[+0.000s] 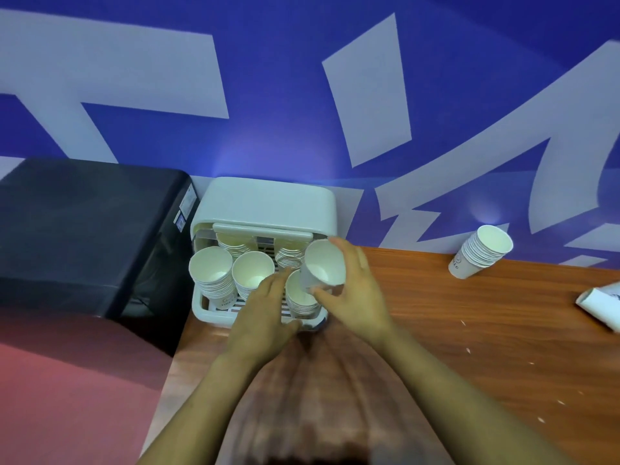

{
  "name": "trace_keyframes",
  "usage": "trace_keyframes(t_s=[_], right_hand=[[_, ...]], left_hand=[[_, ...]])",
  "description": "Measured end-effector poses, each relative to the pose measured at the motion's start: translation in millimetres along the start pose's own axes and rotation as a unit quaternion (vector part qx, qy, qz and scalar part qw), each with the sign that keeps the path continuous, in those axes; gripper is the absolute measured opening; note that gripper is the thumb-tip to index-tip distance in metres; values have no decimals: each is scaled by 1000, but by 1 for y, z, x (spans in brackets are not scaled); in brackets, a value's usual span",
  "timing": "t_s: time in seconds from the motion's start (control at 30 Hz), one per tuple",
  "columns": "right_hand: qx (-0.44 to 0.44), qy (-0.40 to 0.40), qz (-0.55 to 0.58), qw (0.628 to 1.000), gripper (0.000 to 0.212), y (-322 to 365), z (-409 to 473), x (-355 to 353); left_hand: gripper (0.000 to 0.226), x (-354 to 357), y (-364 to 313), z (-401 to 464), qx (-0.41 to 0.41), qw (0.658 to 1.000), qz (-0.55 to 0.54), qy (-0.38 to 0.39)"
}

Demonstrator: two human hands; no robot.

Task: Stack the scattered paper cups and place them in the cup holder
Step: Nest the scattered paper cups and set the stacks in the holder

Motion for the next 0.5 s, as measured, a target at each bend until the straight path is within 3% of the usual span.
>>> trace_keyframes(t_s=[0.13, 0.27, 0.37, 0.5], right_hand=[[22, 20, -88, 996, 78, -13, 0, 29], [78, 109, -145, 980, 89, -43, -6, 55], [99, 163, -155, 969, 101, -59, -14, 65], [70, 171, -146, 972, 98, -55, -16, 53]], left_hand=[[87, -9, 4, -9, -19, 1000, 10, 8], [87, -10, 6, -11, -31, 999, 15, 17], [85, -10, 6, -10, -42, 998, 15, 33], [83, -14, 4, -12, -39, 998, 27, 41]])
Point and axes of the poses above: each hand's wrist, its own z-axis towards the middle knuckle, its own x-axis out of the palm, y = z × x, the point moved 6 cm from there along z, towards the middle knuckle, and after that the axes turned 5 degrees about x, right-handed, at the moved point
